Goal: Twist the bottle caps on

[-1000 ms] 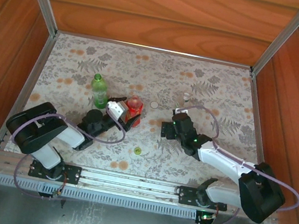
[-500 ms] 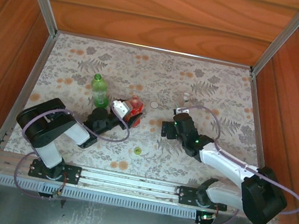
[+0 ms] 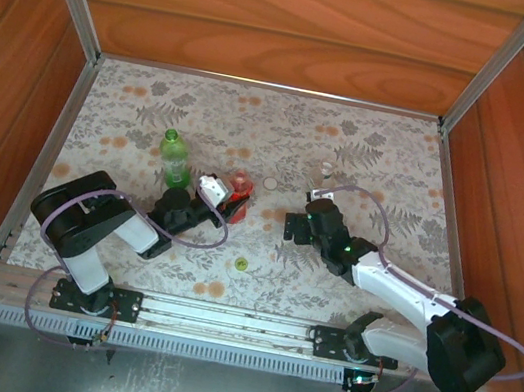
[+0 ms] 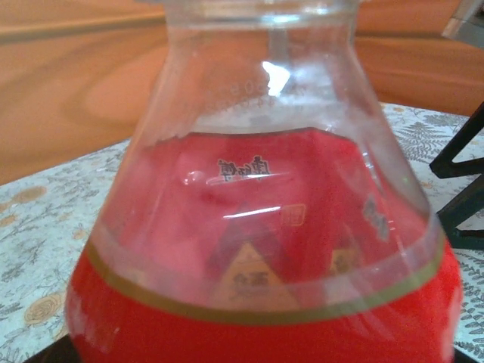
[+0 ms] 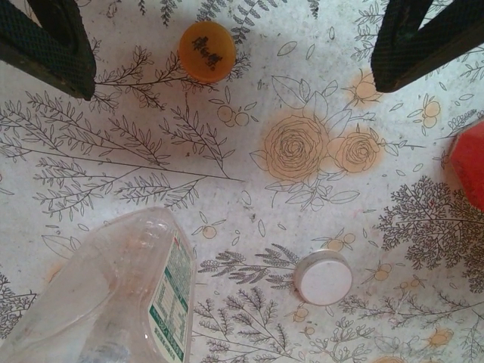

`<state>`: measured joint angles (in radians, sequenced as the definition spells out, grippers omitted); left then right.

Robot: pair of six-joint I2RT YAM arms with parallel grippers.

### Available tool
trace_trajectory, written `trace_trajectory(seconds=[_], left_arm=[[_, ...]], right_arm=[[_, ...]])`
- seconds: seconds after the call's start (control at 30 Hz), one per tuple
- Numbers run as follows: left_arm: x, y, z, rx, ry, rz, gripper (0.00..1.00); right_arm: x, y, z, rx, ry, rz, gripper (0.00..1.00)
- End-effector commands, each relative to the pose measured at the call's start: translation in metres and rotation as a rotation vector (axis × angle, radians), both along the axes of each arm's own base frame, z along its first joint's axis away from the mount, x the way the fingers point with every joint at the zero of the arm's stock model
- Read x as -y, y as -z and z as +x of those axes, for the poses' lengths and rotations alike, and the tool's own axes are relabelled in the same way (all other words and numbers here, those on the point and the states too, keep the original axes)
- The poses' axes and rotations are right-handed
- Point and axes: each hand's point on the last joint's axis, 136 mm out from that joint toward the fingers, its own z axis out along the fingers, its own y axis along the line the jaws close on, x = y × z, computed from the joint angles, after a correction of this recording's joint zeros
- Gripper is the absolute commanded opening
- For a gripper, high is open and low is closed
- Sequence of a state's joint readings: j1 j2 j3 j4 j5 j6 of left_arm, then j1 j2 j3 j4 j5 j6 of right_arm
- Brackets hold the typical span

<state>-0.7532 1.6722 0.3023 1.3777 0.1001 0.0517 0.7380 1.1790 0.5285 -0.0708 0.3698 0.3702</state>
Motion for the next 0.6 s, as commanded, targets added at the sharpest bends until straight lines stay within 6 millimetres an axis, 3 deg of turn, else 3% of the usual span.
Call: trace_trajectory(seconds=[0.0,0.13,0.27,0.43,0.57], left_arm=[[0.008,-0.021,-0.009,0.044,0.063,-0.055,0.55],[0.017,-0.024,-0.023,0.050,0.173,-0.060,0.55],[0.024,-0.023,-0.036,0.028,0.295,-0.069,0.55],[0.028,-0.013,-0.039,0.013,0.358,-0.053,0.56],[0.028,-0.013,-0.037,0.001,0.353,-0.059,0.62]], right_arm=[[0.004,0.007,-0.001,-0.009,0.016,-0.009,1.00],[0.005,0.005,-0.001,0.005,-0.008,-0.034,1.00],[0.026,0.004,0.001,0.042,0.119,-0.024,1.00],[0.014,0.012,-0.007,-0.058,0.051,-0.031,1.00],[0.015,0.017,-0.007,-0.086,0.061,-0.058,1.00]])
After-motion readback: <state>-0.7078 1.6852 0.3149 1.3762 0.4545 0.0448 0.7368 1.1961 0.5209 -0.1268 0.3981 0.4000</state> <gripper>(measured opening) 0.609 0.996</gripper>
